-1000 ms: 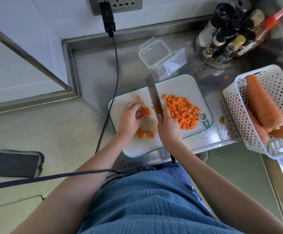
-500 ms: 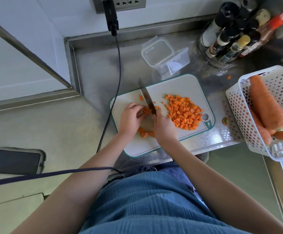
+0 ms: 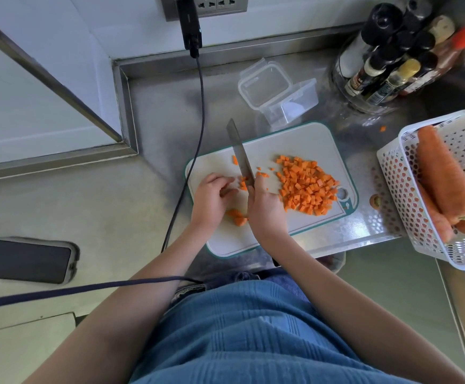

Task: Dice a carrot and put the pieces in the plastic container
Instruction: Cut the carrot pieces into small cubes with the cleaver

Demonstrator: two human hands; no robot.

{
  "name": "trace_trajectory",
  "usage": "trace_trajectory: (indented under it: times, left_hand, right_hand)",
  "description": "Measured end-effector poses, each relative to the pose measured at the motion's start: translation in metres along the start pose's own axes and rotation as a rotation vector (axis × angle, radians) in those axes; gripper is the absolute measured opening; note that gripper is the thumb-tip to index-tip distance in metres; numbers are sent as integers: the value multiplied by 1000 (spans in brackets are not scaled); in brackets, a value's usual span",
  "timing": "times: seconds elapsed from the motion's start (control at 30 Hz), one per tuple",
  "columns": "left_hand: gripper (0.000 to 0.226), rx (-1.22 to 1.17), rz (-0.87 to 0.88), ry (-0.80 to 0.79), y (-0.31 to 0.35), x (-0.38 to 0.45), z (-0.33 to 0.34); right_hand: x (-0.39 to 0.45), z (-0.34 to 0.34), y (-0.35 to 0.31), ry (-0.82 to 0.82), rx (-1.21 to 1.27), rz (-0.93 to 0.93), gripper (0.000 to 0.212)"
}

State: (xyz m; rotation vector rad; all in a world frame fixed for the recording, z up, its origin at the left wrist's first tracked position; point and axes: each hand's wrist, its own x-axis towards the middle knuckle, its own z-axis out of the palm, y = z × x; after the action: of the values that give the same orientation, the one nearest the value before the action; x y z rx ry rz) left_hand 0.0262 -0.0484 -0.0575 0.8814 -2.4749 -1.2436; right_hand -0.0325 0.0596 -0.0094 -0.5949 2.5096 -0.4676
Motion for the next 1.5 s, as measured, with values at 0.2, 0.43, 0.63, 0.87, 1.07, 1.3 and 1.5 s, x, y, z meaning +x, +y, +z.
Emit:
trace_trajectory:
  times: [0.2,0.43,0.63,0.87,1.07,1.3,1.5]
  left_hand:
    - [26,33,0,-22,2,3,-3]
    - [51,307,131,-57,5,29,-1]
    - [59,316,271,-202,16,10,15]
    - [37,239,183,52,-2,-4,-10]
    - [32,260,245,34,-8,-20,-11]
    - [20,-181,19,-80,48,-10,6]
    - [30,-563,-321,-288,74,-2,20]
  right_hand:
    - [2,3,2,-42,-26,31,32]
    - [-1,-8,22,49,116,51,22]
    - [-7,-20,38,182,277,43,19]
    - [-2,-6,23,-19,180,8,19]
    - [1,-24,55,43,206,68,15]
    - [1,-44,53,50,729,134,13]
    - [1,-53,48,100,843,122,16]
